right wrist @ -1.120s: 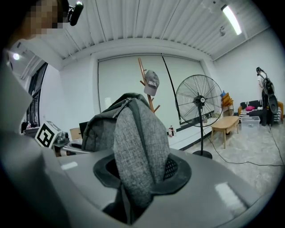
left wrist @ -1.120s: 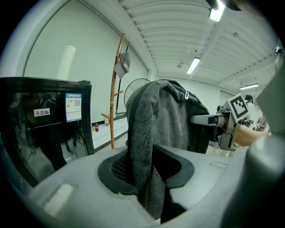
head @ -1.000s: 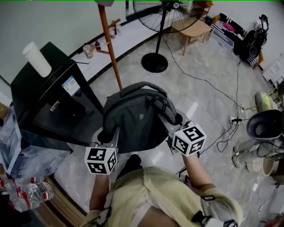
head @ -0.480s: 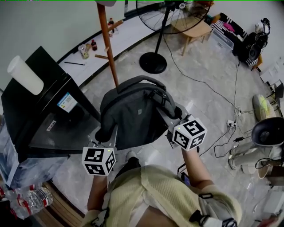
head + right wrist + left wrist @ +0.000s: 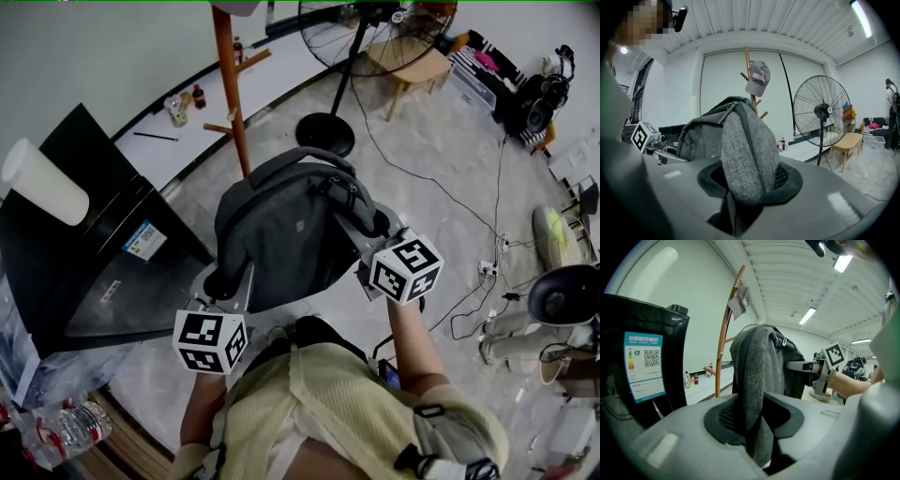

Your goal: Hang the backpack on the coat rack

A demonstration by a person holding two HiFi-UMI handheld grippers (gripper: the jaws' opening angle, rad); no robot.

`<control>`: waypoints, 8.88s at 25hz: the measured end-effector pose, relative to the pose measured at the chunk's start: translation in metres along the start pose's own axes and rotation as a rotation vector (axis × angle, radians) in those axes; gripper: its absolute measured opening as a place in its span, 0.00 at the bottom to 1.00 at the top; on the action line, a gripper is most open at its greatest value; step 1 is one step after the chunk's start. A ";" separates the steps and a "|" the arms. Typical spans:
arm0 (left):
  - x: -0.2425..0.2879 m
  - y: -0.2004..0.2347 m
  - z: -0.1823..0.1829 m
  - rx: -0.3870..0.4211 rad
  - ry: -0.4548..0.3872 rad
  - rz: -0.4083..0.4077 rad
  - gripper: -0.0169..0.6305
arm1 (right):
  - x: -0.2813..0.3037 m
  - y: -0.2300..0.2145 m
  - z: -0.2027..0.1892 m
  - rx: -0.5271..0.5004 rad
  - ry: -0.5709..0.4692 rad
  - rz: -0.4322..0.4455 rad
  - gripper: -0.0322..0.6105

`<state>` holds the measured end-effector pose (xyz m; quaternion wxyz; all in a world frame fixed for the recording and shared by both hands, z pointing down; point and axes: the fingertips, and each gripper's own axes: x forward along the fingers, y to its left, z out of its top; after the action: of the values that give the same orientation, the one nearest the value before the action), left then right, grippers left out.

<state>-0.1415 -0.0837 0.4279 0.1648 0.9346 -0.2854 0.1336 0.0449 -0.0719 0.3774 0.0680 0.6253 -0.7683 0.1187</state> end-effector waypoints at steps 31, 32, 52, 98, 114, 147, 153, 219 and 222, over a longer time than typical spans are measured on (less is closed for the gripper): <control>0.168 0.000 0.082 -0.086 -0.022 0.195 0.18 | 0.177 -0.155 0.073 -0.145 0.045 0.343 0.30; 0.172 0.001 0.084 -0.088 -0.025 0.204 0.18 | 0.183 -0.157 0.075 -0.150 0.045 0.355 0.30; 0.206 0.019 0.104 -0.145 -0.099 0.379 0.18 | 0.258 -0.161 0.094 -0.214 0.066 0.553 0.31; 0.239 0.064 0.079 -0.225 -0.066 0.462 0.18 | 0.320 -0.165 0.071 -0.200 0.111 0.649 0.34; 0.251 0.094 0.065 -0.148 -0.054 0.555 0.19 | 0.344 -0.168 0.071 -0.253 0.057 0.653 0.41; 0.233 0.079 0.057 -0.044 -0.068 0.458 0.35 | 0.312 -0.207 0.067 -0.243 -0.004 0.333 0.52; 0.213 0.075 0.064 -0.034 -0.082 0.407 0.33 | 0.291 -0.193 0.064 -0.203 -0.001 0.299 0.50; 0.128 0.039 0.098 -0.141 -0.299 0.196 0.02 | 0.118 -0.112 0.023 -0.057 0.002 0.201 0.05; 0.128 0.038 0.097 -0.142 -0.295 0.194 0.02 | 0.118 -0.113 0.023 -0.052 0.002 0.202 0.05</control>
<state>-0.0454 -0.2138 0.3922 0.1729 0.8983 -0.4038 -0.0103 0.1316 -0.2105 0.3961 0.0725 0.5424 -0.8303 0.1058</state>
